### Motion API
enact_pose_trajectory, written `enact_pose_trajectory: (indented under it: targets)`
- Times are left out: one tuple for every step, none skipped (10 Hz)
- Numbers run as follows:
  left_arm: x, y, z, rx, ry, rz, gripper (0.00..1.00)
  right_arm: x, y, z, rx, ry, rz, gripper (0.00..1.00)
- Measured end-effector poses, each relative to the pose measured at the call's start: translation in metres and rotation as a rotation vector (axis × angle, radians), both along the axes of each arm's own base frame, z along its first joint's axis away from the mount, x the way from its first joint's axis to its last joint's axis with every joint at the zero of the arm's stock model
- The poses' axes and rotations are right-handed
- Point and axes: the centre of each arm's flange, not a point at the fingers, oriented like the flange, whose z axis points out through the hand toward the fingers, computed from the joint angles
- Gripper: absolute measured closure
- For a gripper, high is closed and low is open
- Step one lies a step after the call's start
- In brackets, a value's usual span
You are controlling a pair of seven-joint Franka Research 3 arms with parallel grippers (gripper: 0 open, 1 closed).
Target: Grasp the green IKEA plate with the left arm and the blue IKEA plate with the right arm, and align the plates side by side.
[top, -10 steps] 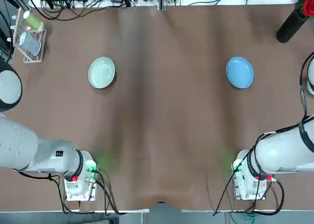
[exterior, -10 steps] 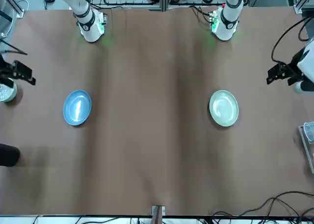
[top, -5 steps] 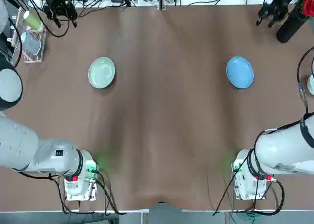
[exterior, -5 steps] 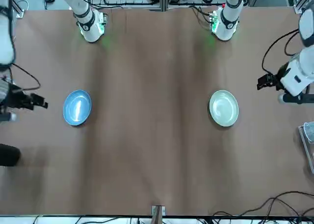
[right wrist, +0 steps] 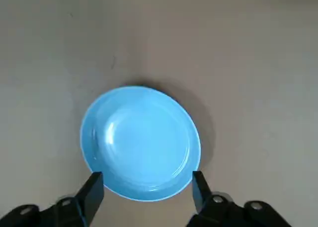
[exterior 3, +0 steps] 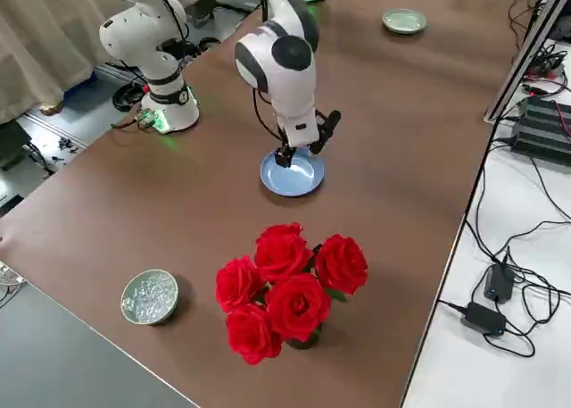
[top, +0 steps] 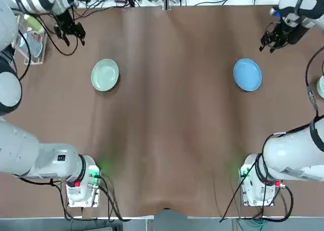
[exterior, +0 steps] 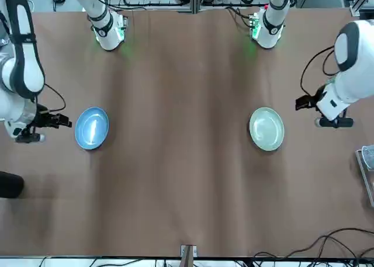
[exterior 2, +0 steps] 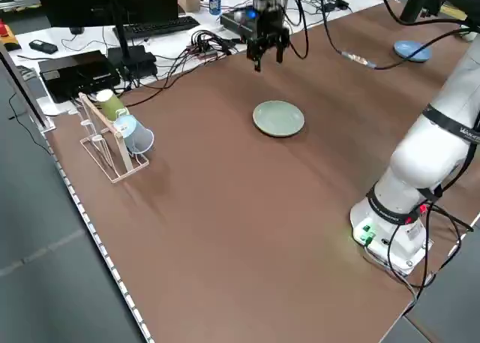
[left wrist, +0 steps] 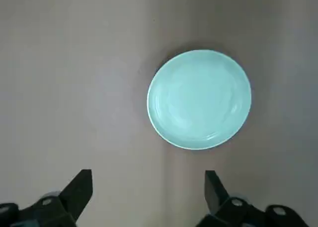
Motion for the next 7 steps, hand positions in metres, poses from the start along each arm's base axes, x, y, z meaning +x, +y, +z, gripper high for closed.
enact_pose_trajectory:
  targets:
    - [-0.009,0.0,-0.02,0.001,-0.013,0.001,0.0,-0.005,-0.008,-0.012,0.008,0.013,0.013,0.21]
    - [-0.018,0.0,-0.037,0.002,-0.026,0.004,0.0,-0.011,-0.018,-0.028,0.018,0.014,0.021,0.22]
    - [-0.024,0.0,-0.053,0.004,-0.042,0.006,0.0,-0.018,-0.027,-0.047,0.025,-0.001,0.024,0.23]
    - [-0.03,-0.001,-0.067,0.005,-0.063,0.007,0.0,-0.027,-0.035,-0.063,0.029,-0.012,0.028,0.24]
    - [-0.036,-0.001,-0.081,0.006,-0.082,0.008,0.0,-0.033,-0.04,-0.076,0.037,-0.013,0.031,0.25]
    - [-0.04,-0.001,-0.093,0.007,-0.091,0.009,0.0,-0.037,-0.043,-0.09,0.057,-0.012,0.014,0.26]
    - [-0.04,-0.002,-0.104,0.008,-0.1,0.012,0.0,-0.038,-0.043,-0.103,0.077,-0.015,-0.003,0.26]
